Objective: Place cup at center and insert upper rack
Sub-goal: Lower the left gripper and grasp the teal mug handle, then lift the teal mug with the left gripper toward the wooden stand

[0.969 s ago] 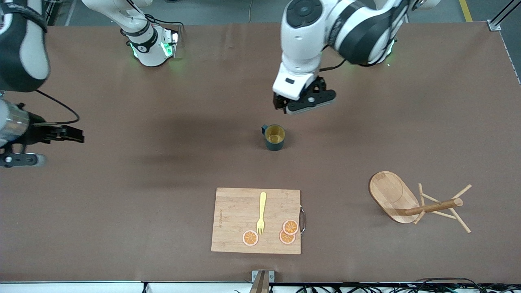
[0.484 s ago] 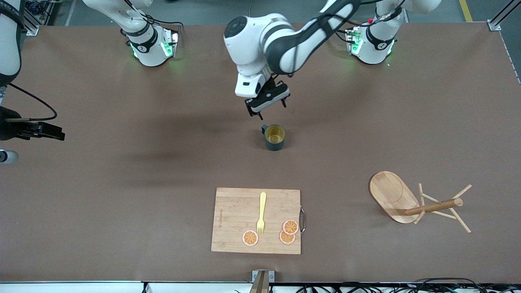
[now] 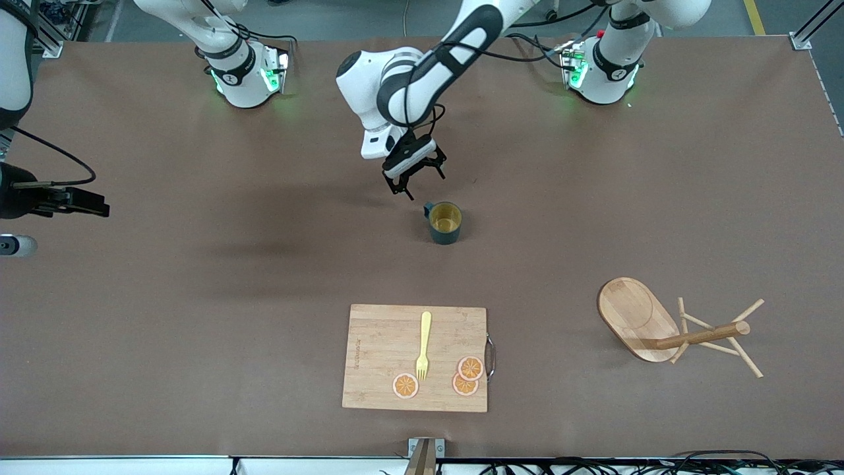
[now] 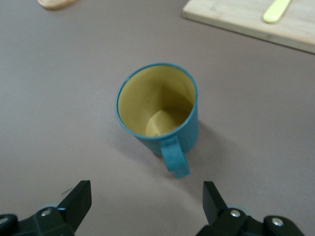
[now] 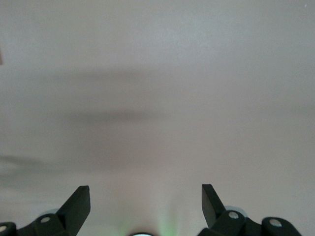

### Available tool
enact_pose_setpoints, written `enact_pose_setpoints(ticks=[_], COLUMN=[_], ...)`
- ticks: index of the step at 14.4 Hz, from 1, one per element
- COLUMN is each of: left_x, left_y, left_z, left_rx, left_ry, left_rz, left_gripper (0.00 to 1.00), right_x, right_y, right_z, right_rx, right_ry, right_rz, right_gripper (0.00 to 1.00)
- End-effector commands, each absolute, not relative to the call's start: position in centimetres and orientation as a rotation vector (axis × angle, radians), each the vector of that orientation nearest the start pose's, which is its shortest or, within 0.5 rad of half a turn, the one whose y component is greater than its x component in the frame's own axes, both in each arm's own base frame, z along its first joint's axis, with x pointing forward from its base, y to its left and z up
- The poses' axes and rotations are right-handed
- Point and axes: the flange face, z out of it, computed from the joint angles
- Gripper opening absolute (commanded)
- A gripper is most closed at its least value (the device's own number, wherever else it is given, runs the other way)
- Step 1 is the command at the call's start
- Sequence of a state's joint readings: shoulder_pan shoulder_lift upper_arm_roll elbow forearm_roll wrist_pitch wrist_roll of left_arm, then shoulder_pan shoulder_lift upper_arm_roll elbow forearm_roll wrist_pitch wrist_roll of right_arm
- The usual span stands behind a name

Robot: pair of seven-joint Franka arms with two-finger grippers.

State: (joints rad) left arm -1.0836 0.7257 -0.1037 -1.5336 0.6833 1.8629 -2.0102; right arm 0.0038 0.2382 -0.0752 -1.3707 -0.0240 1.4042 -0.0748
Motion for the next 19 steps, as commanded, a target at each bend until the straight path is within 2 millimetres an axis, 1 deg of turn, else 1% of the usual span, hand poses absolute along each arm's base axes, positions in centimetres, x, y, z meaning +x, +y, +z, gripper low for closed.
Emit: enact_pose_setpoints(ticks=[1,2,3,4,5,6,7,8,10,12,14,15,17,19], left_x=[30.6,30.9,31.4,31.9,31.9,32.6,32.7,32.8,32.9,33.4,33.4,33.4,33.4,33.3], left_y=[-61.4,-62.0,-62.4,-62.4,-62.4,-62.0,-61.9,-61.8,-61.5,-61.2,-61.0,-60.9,-60.9,-61.0], left_z=[18.2,17.7,17.7,16.9,16.3,15.9,15.9,15.9,15.1,14.9,13.9,13.8,13.8,13.9], left_rx=[-2.548,-2.561,-2.568,-2.557,-2.543,-2.518,-2.512,-2.508,-2.496,-2.485,-2.474,-2.473,-2.474,-2.477], left_ry=[-0.711,-0.739,-0.767,-0.780,-0.779,-0.785,-0.786,-0.796,-0.798,-0.799,-0.789,-0.788,-0.786,-0.779], left_rz=[-0.896,-0.913,-0.934,-0.955,-0.984,-1.020,-1.032,-1.035,-1.036,-1.042,-1.040,-1.040,-1.039,-1.035], left_gripper=[1.00,0.99,0.97,0.95,0.94,0.91,0.87,0.86,0.77,0.66,0.59,0.54,0.41,0.25], right_x=[59.5,59.2,58.9,58.8,58.4,58.2,58.1,57.9,57.3,56.6,56.0,55.6,54.6,53.3], right_y=[-4.7,-4.6,-4.6,-4.3,-4.2,-4.2,-4.3,-4.3,-4.1,-4.1,-3.8,-3.8,-3.8,-3.7], right_z=[57.7,58.0,58.6,58.9,59.5,59.7,59.7,59.9,60.5,60.9,61.6,62.1,62.5,63.1], right_rx=[-3.147,-3.149,-3.148,-3.149,-3.149,-3.149,-3.148,-3.147,-3.146,-3.146,-3.148,-3.149,-3.148,-3.146], right_ry=[0.006,0.004,0.004,-0.003,-0.005,-0.002,0.000,0.001,-0.004,-0.007,-0.016,-0.016,-0.017,-0.019], right_rz=[0.343,0.340,0.326,0.323,0.311,0.311,0.320,0.320,0.312,0.295,0.278,0.262,0.252,0.242], right_gripper=[1.00,1.00,1.00,1.00,1.00,1.00,1.00,1.00,1.00,1.00,1.00,1.00,1.00,1.00])
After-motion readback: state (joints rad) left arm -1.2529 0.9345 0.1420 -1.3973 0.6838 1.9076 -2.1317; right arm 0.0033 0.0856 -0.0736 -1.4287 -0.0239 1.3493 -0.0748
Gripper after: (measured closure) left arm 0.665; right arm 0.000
